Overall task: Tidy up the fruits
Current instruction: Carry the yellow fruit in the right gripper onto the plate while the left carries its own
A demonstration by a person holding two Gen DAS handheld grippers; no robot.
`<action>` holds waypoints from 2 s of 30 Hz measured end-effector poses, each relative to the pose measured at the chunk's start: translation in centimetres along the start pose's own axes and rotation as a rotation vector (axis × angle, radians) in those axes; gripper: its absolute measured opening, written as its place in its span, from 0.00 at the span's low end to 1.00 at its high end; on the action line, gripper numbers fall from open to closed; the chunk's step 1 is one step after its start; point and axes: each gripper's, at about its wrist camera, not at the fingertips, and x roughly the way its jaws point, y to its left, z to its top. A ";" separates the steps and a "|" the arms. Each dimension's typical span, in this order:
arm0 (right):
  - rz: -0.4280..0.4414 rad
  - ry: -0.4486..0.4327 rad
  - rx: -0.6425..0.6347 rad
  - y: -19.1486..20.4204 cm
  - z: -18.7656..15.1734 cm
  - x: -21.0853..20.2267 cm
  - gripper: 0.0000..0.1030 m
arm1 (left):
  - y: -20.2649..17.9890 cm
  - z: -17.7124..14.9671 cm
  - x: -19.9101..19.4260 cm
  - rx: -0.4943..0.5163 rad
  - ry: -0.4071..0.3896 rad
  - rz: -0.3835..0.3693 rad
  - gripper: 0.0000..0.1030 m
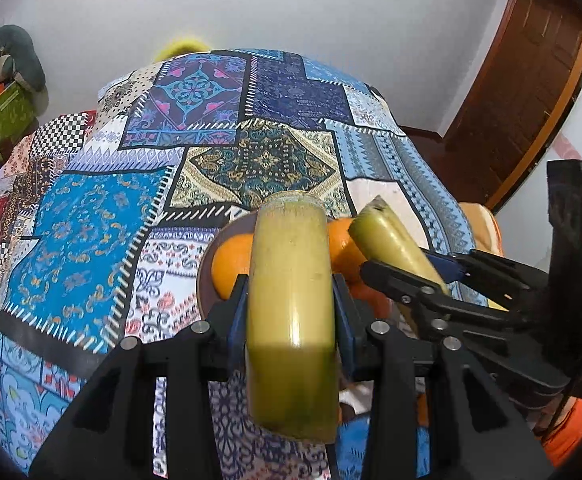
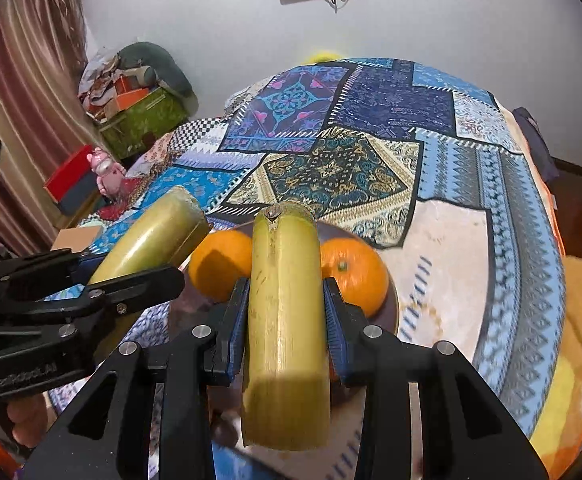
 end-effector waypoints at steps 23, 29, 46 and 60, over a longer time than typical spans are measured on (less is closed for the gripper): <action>0.028 0.101 -0.066 -0.7 1.4 3.2 0.32 | 1.2 2.8 4.7 -0.028 0.058 -0.005 0.37; 0.028 0.082 -0.087 -0.6 1.0 2.0 0.32 | 0.3 3.0 5.8 -0.015 0.088 0.015 0.37; 0.040 0.041 -0.056 -1.7 0.0 0.3 0.32 | 0.3 3.4 5.2 -0.047 0.084 0.011 0.38; -0.003 -0.039 -0.041 -1.7 -1.5 -5.7 0.39 | -1.8 0.5 -1.7 0.063 0.018 0.041 0.43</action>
